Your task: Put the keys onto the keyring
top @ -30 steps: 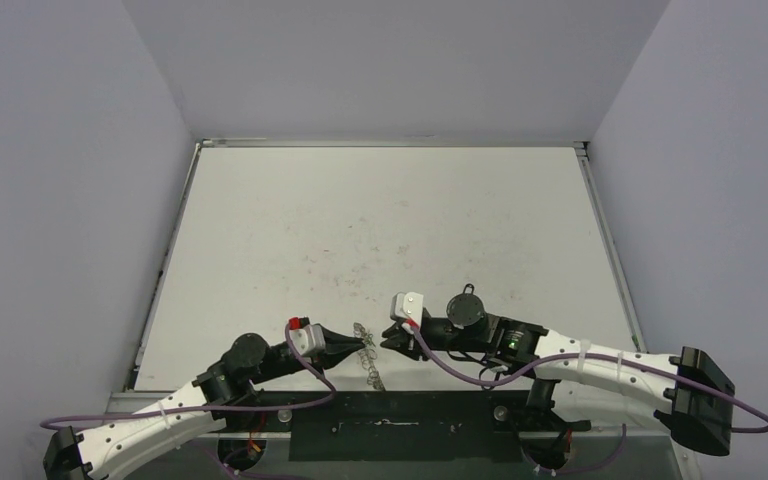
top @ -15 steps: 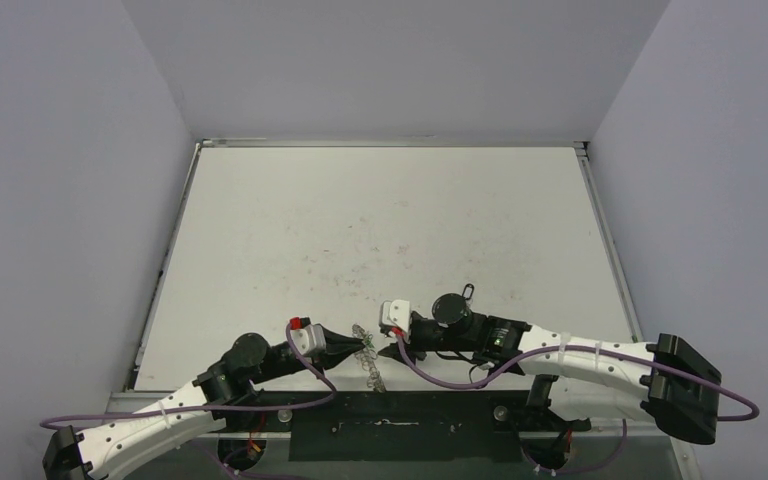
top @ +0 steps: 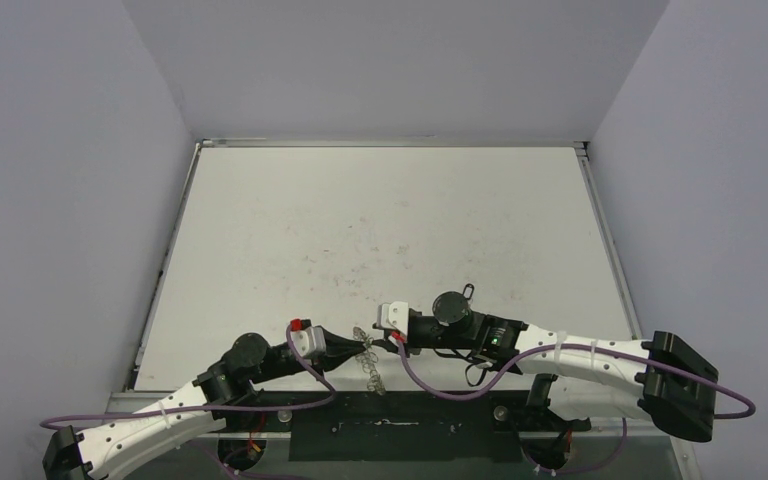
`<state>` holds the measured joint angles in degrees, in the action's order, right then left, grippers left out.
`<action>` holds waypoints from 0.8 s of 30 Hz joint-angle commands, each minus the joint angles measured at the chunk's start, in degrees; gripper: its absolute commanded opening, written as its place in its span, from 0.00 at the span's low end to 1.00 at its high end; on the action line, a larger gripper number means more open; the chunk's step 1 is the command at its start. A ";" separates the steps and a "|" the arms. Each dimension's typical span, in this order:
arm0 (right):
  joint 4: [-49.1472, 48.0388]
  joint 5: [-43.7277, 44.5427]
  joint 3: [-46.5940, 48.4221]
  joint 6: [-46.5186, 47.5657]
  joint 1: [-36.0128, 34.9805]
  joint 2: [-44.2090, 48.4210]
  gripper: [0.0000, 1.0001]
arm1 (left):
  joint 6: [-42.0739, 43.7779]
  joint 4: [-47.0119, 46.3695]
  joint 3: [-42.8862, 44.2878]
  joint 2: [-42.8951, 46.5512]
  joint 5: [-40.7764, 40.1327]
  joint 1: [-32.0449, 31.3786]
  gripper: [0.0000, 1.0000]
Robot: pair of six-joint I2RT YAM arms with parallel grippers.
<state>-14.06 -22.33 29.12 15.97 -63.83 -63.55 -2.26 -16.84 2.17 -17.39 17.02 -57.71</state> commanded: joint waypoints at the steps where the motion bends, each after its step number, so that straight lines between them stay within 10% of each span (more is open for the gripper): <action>1: -4.89 -2.86 2.02 3.76 -0.26 -0.91 0.27 | 0.86 -3.78 1.34 0.07 1.44 -0.32 0.00; 10: -8.90 -7.05 -0.54 6.06 -0.27 0.55 0.00 | 1.02 -3.76 1.26 -0.19 1.35 -0.31 0.00; 24: -4.50 -2.56 0.23 -4.60 2.01 -0.85 0.00 | 1.99 1.59 3.88 0.82 0.10 -0.31 0.00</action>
<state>-17.63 -27.16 28.99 16.99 -63.20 -64.69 -1.28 -15.86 2.33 -17.28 17.41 -57.93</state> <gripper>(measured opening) 0.027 0.013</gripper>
